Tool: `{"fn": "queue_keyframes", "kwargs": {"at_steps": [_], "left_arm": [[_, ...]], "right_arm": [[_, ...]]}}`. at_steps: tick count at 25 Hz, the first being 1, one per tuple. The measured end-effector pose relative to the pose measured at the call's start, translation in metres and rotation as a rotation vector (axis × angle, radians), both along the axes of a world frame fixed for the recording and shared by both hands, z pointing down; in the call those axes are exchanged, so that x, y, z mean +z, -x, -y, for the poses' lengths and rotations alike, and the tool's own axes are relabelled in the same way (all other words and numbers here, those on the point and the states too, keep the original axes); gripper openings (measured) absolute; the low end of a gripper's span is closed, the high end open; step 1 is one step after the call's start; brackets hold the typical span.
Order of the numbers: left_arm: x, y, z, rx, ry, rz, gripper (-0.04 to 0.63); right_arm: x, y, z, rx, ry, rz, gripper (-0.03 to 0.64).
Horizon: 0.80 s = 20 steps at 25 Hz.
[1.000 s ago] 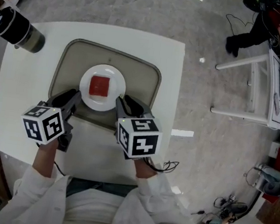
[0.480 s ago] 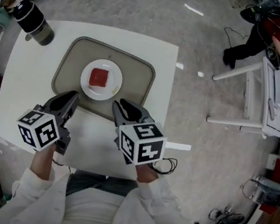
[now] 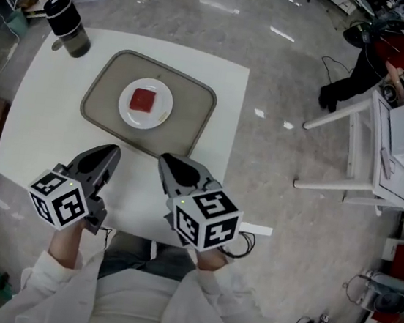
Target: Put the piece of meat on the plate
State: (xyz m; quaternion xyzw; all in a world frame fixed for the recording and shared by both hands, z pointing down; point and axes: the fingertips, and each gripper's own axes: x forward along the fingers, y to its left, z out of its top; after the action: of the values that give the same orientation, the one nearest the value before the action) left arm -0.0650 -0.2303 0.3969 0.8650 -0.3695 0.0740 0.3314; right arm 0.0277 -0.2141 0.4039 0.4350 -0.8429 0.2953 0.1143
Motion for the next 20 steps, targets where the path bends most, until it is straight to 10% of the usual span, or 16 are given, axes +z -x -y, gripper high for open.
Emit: {"fn": "queue_keyframes", "kwargs": {"at_steps": [20], "left_arm": [[-0.016, -0.052, -0.112, 0.032, -0.03, 0.024, 0.014]], "right_arm": [[-0.025, -0.01, -0.091, -0.096, -0.078, -0.026, 0.018]]}}
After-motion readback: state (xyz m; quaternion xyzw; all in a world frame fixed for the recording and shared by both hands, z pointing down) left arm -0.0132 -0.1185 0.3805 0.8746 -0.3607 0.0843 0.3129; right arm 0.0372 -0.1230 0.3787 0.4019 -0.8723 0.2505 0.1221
